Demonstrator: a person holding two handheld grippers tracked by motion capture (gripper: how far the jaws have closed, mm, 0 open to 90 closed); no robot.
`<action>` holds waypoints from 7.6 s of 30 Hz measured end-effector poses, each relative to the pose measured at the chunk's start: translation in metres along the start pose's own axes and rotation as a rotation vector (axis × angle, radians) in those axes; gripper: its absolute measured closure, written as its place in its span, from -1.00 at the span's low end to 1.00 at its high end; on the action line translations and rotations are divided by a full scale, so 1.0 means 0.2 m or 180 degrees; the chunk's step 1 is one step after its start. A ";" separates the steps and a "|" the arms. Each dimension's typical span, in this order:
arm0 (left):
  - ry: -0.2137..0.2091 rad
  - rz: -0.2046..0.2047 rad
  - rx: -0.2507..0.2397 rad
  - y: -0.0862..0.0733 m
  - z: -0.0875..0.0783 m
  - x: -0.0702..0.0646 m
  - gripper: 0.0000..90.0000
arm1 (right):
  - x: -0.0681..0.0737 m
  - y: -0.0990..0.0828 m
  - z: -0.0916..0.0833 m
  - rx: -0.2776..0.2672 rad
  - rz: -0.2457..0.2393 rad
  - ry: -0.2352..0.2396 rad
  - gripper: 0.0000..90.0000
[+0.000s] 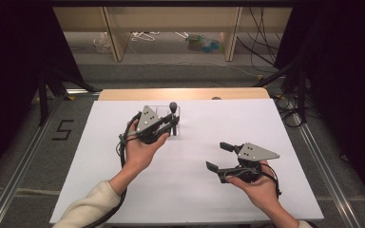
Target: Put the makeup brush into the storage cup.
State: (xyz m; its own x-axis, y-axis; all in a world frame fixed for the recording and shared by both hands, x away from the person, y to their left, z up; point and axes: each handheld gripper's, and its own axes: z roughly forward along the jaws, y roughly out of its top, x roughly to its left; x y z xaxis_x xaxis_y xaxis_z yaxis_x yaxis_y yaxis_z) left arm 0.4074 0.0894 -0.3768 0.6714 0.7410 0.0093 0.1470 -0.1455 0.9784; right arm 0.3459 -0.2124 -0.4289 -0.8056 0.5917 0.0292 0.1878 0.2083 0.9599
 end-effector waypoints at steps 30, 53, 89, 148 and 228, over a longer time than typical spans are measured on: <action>0.0053 -0.0008 -0.0085 0.02 0.04 0.05 0.72 | -0.02 -0.02 -0.07 -0.0025 -0.0003 -0.0063 -0.66; 0.0114 0.0123 -0.0155 0.06 0.06 0.08 0.72 | -0.03 -0.03 -0.10 -0.0068 0.0033 -0.0115 -0.66; 0.0155 0.0181 -0.0177 0.11 0.11 0.12 0.72 | -0.04 -0.04 -0.13 0.0010 0.0114 -0.0165 -0.66; 0.0296 0.0221 -0.0171 0.10 0.25 0.18 0.72 | -0.05 -0.05 -0.13 -0.0032 0.0112 -0.0116 -0.66; 0.0465 0.0325 -0.0100 0.05 0.36 0.25 0.72 | -0.05 -0.05 -0.13 0.0041 0.0207 -0.0052 -0.65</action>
State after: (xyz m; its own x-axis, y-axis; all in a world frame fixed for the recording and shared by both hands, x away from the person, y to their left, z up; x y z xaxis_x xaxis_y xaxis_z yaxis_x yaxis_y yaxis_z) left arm 0.4952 0.0768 -0.3813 0.5688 0.8111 0.1367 0.0592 -0.2062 0.9767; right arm 0.3382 -0.2401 -0.4320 -0.7823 0.6168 0.0869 0.2469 0.1789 0.9524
